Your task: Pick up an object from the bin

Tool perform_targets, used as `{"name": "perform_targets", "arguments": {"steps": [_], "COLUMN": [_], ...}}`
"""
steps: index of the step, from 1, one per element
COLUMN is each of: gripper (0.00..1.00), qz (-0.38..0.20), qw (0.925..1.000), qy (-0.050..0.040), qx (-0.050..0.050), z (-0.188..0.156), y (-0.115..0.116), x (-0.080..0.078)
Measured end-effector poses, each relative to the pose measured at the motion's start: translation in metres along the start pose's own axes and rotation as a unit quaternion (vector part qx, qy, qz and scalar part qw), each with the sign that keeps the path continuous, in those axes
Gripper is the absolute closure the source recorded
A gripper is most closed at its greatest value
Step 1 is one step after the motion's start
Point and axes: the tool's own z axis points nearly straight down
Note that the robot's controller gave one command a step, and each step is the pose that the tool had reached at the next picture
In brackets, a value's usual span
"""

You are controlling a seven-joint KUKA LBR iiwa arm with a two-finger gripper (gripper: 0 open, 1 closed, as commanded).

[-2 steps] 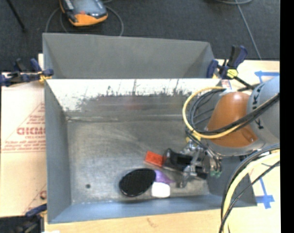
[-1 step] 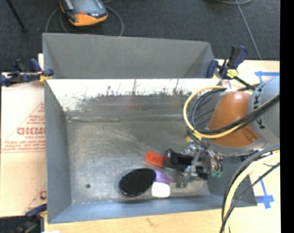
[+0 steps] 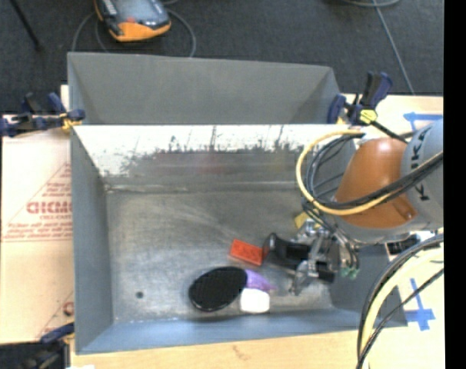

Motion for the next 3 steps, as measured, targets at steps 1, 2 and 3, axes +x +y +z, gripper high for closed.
{"name": "perform_targets", "arguments": {"steps": [1,2,3], "gripper": [1.0,1.0,1.0], "qz": [0.0,0.0,0.0], "qw": [1.0,1.0,1.0], "qy": [-0.0028,-0.005,-0.0052], "qx": [0.0,0.0,0.0], "z": [-0.022,-0.038,-0.05], "y": [-0.001,-0.001,-0.001], "x": [-0.001,-0.002,-0.002]}}
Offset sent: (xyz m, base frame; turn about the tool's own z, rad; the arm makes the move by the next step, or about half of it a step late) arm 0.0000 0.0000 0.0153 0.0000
